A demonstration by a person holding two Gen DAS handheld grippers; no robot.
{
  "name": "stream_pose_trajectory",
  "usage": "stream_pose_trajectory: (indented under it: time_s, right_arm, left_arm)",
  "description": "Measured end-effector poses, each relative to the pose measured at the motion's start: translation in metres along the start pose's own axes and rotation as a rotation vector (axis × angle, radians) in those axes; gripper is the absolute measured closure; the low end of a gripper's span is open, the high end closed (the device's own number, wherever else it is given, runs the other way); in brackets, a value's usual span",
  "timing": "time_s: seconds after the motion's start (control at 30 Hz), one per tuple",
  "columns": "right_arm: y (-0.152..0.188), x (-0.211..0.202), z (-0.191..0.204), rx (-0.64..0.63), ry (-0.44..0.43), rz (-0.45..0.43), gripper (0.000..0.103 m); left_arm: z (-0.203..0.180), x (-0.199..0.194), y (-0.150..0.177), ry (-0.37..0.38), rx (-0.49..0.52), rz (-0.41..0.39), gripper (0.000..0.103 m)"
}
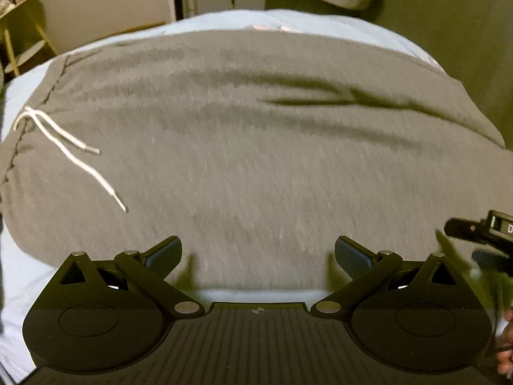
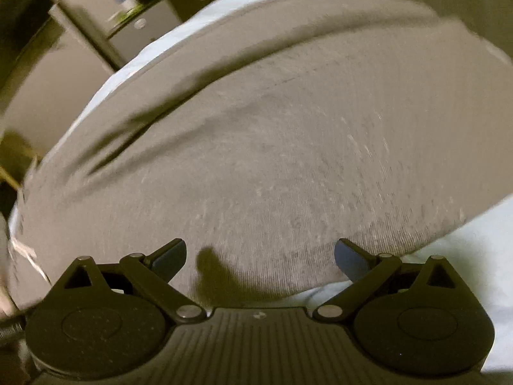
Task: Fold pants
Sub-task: 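Move the right gripper to a pant leg hem and close on it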
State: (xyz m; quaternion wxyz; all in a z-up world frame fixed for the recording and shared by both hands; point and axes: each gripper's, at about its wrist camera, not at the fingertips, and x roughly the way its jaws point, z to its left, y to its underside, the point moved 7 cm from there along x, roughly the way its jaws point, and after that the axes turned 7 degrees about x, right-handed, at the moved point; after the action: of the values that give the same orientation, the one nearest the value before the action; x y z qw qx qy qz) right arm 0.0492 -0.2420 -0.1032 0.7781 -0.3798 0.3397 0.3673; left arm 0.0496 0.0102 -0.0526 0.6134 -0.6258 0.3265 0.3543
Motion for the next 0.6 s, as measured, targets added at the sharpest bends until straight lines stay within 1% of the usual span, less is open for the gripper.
stream_pose_trajectory:
  time_s: [0.07, 0.13, 0.17, 0.2, 0.23, 0.27, 0.3, 0.37, 0.43, 0.5, 0.53, 0.6]
  right_arm:
    - [-0.003, 0.005, -0.002, 0.017, -0.005, 0.035, 0.004]
    - [-0.003, 0.009, 0.004, -0.036, 0.019, 0.091, 0.004]
    - [-0.005, 0.012, 0.010, -0.083, 0.045, 0.143, 0.004]
    - [-0.009, 0.012, 0.015, -0.103, 0.059, 0.173, 0.004]
    - [-0.015, 0.011, 0.021, -0.106, 0.056, 0.181, 0.004]
    - [-0.027, 0.009, 0.028, -0.106, 0.038, 0.167, 0.004]
    - [-0.043, 0.007, 0.037, -0.114, 0.021, 0.133, 0.004]
    - [-0.082, 0.008, 0.056, -0.120, 0.026, 0.050, 0.005]
    - [-0.127, 0.020, 0.073, -0.098, 0.036, -0.018, 0.005]
    - [-0.171, 0.044, 0.087, -0.048, 0.045, -0.059, 0.011]
    - [-0.192, 0.059, 0.091, -0.015, 0.060, -0.069, 0.016]
    - [-0.232, 0.090, 0.100, 0.063, 0.088, -0.089, 0.023]
  left_arm:
    - [0.004, 0.001, -0.013, -0.009, -0.010, -0.039, 0.000]
    - [0.011, 0.005, -0.030, -0.036, -0.029, -0.083, 0.000]
    - [0.017, 0.009, -0.039, -0.054, -0.049, -0.100, 0.000]
    - [0.027, 0.015, -0.049, -0.077, -0.088, -0.120, 0.000]
    - [0.035, 0.021, -0.056, -0.094, -0.127, -0.135, 0.000]
    - [0.042, 0.026, -0.059, -0.108, -0.161, -0.142, 0.000]
    - [0.053, 0.034, -0.061, -0.131, -0.212, -0.144, 0.000]
    - [0.072, 0.046, -0.059, -0.191, -0.302, -0.154, 0.000]
    - [0.091, 0.055, -0.052, -0.265, -0.366, -0.187, 0.000]
    - [0.106, 0.059, -0.049, -0.328, -0.409, -0.208, 0.000]
    - [0.113, 0.060, -0.047, -0.351, -0.436, -0.208, 0.000]
    - [0.124, 0.063, -0.045, -0.367, -0.491, -0.224, 0.000]
